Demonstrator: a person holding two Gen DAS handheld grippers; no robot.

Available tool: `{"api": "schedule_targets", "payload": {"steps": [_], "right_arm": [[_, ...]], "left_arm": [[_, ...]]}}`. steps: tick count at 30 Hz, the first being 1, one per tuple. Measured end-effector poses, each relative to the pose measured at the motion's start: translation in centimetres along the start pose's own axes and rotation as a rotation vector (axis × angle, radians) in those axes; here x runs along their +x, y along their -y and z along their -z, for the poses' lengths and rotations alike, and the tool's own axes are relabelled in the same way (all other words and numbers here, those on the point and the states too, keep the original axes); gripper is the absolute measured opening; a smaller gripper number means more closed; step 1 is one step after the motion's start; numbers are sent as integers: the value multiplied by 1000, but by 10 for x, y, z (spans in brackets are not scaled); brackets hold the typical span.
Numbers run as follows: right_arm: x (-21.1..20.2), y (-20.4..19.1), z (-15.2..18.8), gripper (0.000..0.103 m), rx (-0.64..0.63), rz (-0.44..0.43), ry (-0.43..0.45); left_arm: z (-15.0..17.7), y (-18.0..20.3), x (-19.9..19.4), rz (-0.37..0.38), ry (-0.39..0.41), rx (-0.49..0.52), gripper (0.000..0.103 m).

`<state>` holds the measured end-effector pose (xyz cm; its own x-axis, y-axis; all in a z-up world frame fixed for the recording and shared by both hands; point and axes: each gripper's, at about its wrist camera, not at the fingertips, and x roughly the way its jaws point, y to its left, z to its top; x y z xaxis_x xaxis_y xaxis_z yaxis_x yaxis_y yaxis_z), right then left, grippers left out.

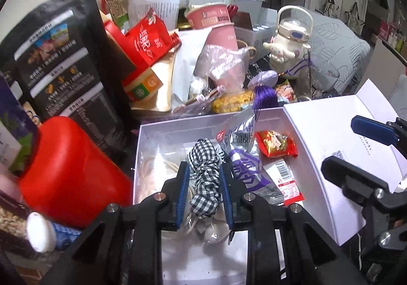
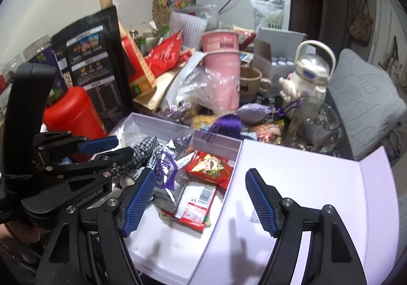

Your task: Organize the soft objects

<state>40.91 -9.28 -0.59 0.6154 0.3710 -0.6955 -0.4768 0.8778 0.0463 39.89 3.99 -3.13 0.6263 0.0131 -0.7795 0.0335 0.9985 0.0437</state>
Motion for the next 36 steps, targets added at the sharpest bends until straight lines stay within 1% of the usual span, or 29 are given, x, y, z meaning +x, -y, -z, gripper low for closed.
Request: {"api": "schedule_targets", "payload": {"steps": [4,8,13,17,18,19,20,21,22,24,27,32,35,36], "right_arm": [[-18,-1,-4,74,2,16,29],[-36,-4,-7,74,-2,25,63],[-64,-8,-10,74,3,28,123],[-89,-13,-10,74,4,37,169],[-95,-15,-9,75,4,39,181],[-101,-16,-8,76,5,41,191],[-108,-17,-7,77,7,43,203],[-115,-18,-5,78,10,43,215],[-122,-19,-2,78,14,44,224],[-131,-21,2,79,19,47,235],[-149,-25,9,79,24,57,255],[-174,-33,22,80,19,65,288],[-188,-37,30,86,24,72,305],[-191,-39,32,86,26,73,309]], "left_arm": [[-3,-1,-15,-3,22,-8,24],[-6,-1,-34,16,49,-10,24],[-8,-2,-69,19,116,-17,24],[-7,-5,-95,20,152,-27,24],[-5,-5,-102,18,164,-26,31],[-4,-5,-109,10,176,-24,43],[-2,-5,-115,6,186,-21,87],[1,-5,-125,5,215,-18,103],[4,-5,-131,-2,239,-17,103],[12,-3,-144,-27,252,-14,103],[19,-3,-157,-15,255,-11,103],[33,1,-182,2,290,3,103],[41,4,-195,15,298,6,103],[44,5,-200,15,307,8,103]]}}
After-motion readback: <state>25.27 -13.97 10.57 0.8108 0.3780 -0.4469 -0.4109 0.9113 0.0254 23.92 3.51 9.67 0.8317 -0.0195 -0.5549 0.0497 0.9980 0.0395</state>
